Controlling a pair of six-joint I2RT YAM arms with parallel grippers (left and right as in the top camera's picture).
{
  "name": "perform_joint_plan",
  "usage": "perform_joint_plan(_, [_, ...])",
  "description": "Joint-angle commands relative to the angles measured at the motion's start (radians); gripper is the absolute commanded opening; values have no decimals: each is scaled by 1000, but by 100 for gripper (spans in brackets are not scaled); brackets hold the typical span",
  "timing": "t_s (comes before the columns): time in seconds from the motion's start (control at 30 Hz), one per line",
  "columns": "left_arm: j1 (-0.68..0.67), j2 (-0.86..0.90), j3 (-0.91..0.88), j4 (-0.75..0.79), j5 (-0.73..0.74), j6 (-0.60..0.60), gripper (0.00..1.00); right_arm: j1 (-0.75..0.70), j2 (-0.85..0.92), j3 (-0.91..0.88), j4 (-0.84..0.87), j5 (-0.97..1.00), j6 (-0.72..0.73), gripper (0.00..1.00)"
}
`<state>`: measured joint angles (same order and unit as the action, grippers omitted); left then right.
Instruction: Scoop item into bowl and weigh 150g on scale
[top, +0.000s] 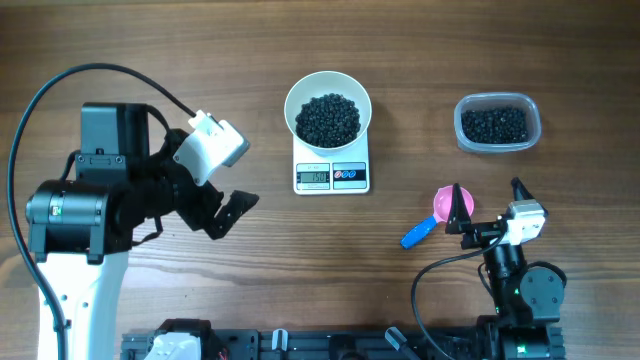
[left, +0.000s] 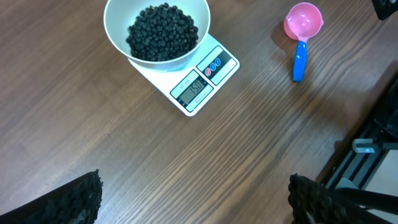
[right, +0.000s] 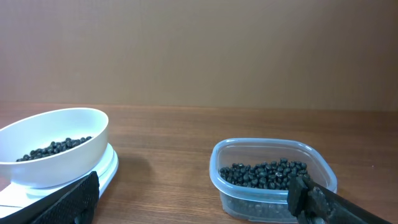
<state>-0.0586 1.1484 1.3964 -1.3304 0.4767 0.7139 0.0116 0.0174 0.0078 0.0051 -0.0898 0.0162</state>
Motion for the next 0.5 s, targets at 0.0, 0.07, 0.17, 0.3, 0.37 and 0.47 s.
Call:
perform_joint_plan(0.0, [6,3,16,-45,-3,10,100,4,-14,-3,1,-16,-13,100])
perform_joint_plan(0.07, [6,-6,14,-60,-7,-1,100,4,-14,-3,1,-16,-14,100])
perform_joint_plan(0.17, [6,-55,10,-48,-45,-97,100,4,-14,-3,1,-16,-14,100])
perform_joint_plan(0.3, [6,-137,3,-12,-79,-207,100,4,-14,-3,1,-16,-14,99])
perform_joint_plan(0.37, [6,-185,-27,29,-95,-271,100,4,-14,-3,1,-16,-14,100])
perform_joint_plan(0.47, [6,-249,-98,102,-124,-337,100,4,-14,-3,1,-16,-14,100])
